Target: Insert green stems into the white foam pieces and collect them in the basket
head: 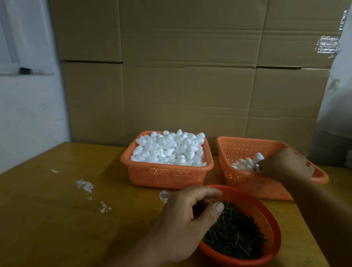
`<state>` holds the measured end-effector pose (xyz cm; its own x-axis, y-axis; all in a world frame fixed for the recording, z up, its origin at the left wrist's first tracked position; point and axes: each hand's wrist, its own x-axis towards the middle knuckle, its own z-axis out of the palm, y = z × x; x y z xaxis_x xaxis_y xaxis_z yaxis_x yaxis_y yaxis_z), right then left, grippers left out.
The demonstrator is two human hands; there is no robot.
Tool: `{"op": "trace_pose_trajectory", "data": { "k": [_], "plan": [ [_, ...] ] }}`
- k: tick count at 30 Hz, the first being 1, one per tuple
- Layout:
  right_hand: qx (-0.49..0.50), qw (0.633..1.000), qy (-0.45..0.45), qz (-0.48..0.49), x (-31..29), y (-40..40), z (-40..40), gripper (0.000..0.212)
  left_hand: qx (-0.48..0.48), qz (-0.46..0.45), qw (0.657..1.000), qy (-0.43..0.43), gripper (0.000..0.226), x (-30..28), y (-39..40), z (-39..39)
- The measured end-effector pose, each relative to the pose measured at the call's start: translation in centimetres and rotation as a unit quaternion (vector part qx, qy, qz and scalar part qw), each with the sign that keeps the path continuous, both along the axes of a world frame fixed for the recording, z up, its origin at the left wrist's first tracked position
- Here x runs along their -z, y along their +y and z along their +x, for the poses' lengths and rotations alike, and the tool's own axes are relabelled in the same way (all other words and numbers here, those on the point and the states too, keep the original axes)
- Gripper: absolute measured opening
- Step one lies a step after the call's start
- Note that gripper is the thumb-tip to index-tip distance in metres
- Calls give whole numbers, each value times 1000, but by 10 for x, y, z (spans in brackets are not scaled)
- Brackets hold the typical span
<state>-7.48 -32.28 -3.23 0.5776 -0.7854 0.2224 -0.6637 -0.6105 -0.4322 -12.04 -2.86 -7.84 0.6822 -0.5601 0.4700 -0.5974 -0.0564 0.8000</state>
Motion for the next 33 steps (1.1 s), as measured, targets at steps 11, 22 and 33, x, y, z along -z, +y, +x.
{"op": "trace_pose_trajectory", "data": {
  "k": [11,22,33],
  "plan": [
    [-130,966,-218,52,-3,24,-39,30,9,-17,999,-27,14,1,-1,1],
    [-314,908,-266,80,6,103,-106,22,-143,-6,990,-15,29,-16,6,34],
    [-322,915,-242,34,24,105,-102,12,-257,345,898,-90,25,-65,-13,137]
  ]
}}
